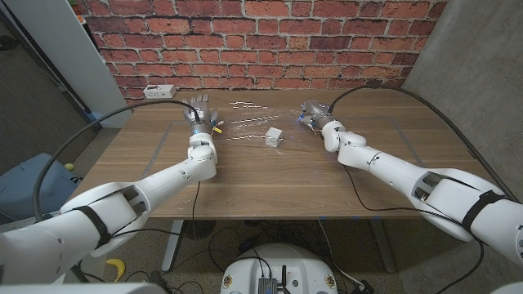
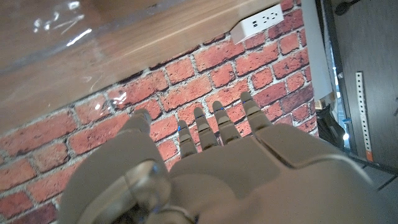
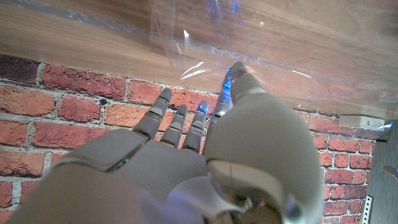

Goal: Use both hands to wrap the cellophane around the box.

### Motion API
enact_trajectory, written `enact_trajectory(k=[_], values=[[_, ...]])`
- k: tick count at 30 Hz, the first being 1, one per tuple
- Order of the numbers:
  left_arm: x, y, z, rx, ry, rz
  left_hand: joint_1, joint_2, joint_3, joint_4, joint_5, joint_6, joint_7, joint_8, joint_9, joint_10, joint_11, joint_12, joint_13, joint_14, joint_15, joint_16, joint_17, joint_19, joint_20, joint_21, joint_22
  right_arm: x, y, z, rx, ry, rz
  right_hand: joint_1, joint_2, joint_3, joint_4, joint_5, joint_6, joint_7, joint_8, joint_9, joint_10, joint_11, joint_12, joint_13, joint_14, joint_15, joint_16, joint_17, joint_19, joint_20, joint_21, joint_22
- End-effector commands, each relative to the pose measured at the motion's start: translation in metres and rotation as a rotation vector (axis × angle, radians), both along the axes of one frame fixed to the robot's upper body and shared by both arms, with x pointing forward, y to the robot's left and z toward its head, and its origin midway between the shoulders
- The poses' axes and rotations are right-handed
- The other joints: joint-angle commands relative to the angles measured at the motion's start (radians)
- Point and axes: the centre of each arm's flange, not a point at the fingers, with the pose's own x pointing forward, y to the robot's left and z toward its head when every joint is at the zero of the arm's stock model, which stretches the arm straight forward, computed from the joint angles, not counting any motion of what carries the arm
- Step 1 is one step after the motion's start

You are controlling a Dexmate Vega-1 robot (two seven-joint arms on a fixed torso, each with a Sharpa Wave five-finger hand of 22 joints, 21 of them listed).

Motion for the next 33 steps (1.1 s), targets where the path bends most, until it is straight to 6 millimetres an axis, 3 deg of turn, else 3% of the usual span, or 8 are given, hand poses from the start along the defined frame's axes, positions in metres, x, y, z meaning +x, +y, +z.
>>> enact_trajectory(k=[1,6,8,13,17,24,30,33], values=[[-0.049,-0.031,0.020,-0.020,-0.116,-0.383,-0.039,-0.011,-0.011,0.013,0.003,0.016,-0.009,0.009,0.000,0.010,-0.018,0.015,-0.006,-0.012,0.005,0.002,0.000,-0.029,0.009,-0.010,0.004,0.006,0.003,-0.001,-0.020,0.015,-0.019,0.001,-0.003,0.009,0.002,-0.004,0.002,-0.005,0.005,0.000,0.009,-0.004,-0.005,0.002,0.009,-0.046,0.004,0.002,0.008,-0.001,-0.005,-0.001],[-0.054,-0.033,0.020,-0.025,-0.061,-0.484,-0.097,-0.020,-0.017,0.014,0.013,0.218,-0.004,0.056,0.002,0.106,-0.024,0.047,-0.031,0.002,-0.005,0.009,-0.009,-0.065,0.008,-0.014,0.004,0.005,0.003,-0.001,-0.021,0.015,-0.021,-0.002,-0.003,0.011,0.003,-0.005,-0.006,-0.009,0.002,0.000,0.010,-0.004,-0.007,0.002,0.009,-0.046,0.002,0.003,0.008,-0.001,-0.005,-0.001],[-0.055,-0.032,0.018,-0.025,-0.072,-0.500,-0.113,-0.016,-0.003,0.002,0.014,0.358,-0.001,0.079,0.002,0.214,-0.031,0.076,-0.041,0.032,-0.015,0.019,-0.010,-0.077,0.008,-0.009,0.005,0.005,0.003,-0.001,-0.022,0.014,-0.022,-0.003,-0.003,0.012,0.004,-0.005,-0.006,-0.008,0.003,-0.001,0.010,-0.003,-0.008,0.002,0.010,-0.046,0.002,0.003,0.008,0.000,-0.006,-0.001],[-0.057,-0.028,0.014,-0.022,-0.071,-0.494,-0.117,-0.004,0.068,-0.049,0.013,0.731,0.123,0.181,0.020,0.458,-0.002,0.131,-0.022,0.119,-0.050,0.033,-0.011,-0.087,0.008,0.001,0.006,0.005,0.003,-0.001,-0.014,0.015,-0.023,-0.006,-0.005,0.013,0.004,-0.006,-0.008,-0.008,0.002,-0.001,0.011,-0.003,-0.009,0.002,0.011,-0.045,0.001,0.003,0.008,0.002,-0.006,-0.001],[-0.054,-0.026,0.014,-0.007,0.015,-0.467,-0.126,-0.001,0.097,-0.062,0.010,0.737,0.135,0.181,0.019,0.488,0.004,0.134,-0.008,0.245,-0.102,0.063,-0.010,-0.079,0.007,0.008,0.008,0.004,0.003,0.000,-0.015,0.012,-0.020,-0.008,-0.005,0.014,0.005,-0.006,-0.010,-0.008,0.002,-0.002,0.011,-0.003,-0.010,0.002,0.011,-0.044,-0.001,0.003,0.007,0.001,-0.007,-0.001],[-0.036,-0.022,0.016,-0.042,0.276,-0.471,-0.145,0.043,0.159,-0.049,0.006,0.621,0.175,0.097,0.008,0.411,0.053,0.094,-0.011,0.257,-0.069,0.029,-0.011,-0.034,-0.018,0.032,0.015,0.003,0.003,0.001,-0.011,0.008,-0.019,-0.012,-0.004,0.016,0.007,-0.006,-0.012,-0.010,0.001,-0.002,0.011,-0.002,-0.013,0.002,0.011,-0.044,-0.002,0.004,0.008,0.003,-0.008,-0.001],[-0.025,-0.027,0.013,-0.028,0.412,-0.457,-0.206,0.056,0.239,0.061,0.006,0.555,0.189,0.036,0.005,0.354,0.054,0.051,-0.031,0.145,-0.056,-0.009,-0.011,-0.125,-0.001,0.008,0.022,0.002,0.002,0.002,-0.006,-0.001,-0.023,-0.015,-0.004,0.017,0.009,-0.007,-0.013,-0.012,0.001,-0.003,0.012,-0.003,-0.014,0.002,0.012,-0.043,-0.003,0.004,0.008,0.003,-0.008,-0.001],[-0.021,-0.029,0.012,-0.018,0.462,-0.458,-0.226,0.046,0.295,0.095,0.008,0.459,0.160,-0.004,0.001,0.279,0.044,0.013,-0.048,0.067,-0.058,-0.016,-0.019,-0.159,-0.002,0.003,0.022,0.001,0.001,0.002,-0.004,-0.005,-0.024,-0.016,-0.004,0.017,0.009,-0.007,-0.014,-0.013,0.000,-0.003,0.012,-0.002,-0.015,0.002,0.012,-0.043,-0.004,0.004,0.008,0.003,-0.008,-0.001]])
